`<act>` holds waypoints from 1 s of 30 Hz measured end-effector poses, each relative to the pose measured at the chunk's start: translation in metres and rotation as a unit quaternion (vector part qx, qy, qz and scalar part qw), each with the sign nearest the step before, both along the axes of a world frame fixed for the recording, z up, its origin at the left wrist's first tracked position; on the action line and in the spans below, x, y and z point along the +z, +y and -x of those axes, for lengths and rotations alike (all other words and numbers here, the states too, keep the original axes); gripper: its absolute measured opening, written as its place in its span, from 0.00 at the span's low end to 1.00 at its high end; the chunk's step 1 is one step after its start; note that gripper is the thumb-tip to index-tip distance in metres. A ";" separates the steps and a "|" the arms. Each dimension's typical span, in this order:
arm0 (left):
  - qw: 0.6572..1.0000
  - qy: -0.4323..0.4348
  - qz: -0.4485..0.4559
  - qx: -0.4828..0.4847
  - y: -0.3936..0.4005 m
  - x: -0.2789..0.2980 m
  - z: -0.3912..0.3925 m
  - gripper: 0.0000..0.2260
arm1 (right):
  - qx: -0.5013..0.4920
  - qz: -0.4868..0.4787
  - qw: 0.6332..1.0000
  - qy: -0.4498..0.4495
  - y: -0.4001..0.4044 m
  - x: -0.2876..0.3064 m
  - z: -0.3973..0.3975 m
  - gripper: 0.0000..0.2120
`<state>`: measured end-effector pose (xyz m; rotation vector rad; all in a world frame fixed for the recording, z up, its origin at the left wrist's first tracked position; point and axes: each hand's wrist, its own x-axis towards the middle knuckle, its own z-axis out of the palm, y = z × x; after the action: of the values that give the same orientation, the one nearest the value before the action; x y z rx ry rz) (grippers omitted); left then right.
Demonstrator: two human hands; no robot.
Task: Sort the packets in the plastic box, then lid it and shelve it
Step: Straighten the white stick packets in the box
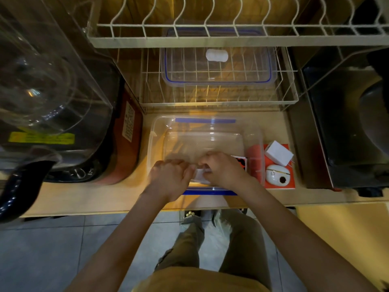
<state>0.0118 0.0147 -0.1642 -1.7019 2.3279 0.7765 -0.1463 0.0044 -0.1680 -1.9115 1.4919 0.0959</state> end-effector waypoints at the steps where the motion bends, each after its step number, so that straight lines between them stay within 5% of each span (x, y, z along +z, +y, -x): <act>1: 1.000 -0.007 0.001 0.002 0.000 0.001 0.001 0.26 | -0.002 -0.005 1.000 0.004 -0.001 0.000 0.000 0.09; 23: 0.999 -0.012 -0.001 0.043 0.002 0.012 0.005 0.17 | -0.079 -0.016 0.996 -0.032 -0.009 -0.006 0.001 0.12; 30: 0.999 -0.017 -0.003 0.032 0.001 0.008 0.004 0.19 | -0.034 -0.082 0.996 -0.003 -0.007 -0.009 -0.002 0.14</act>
<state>0.0080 0.0160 -0.1560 -1.7814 2.2572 0.7571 -0.1445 -0.0022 -0.1768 -1.7270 1.4956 0.1754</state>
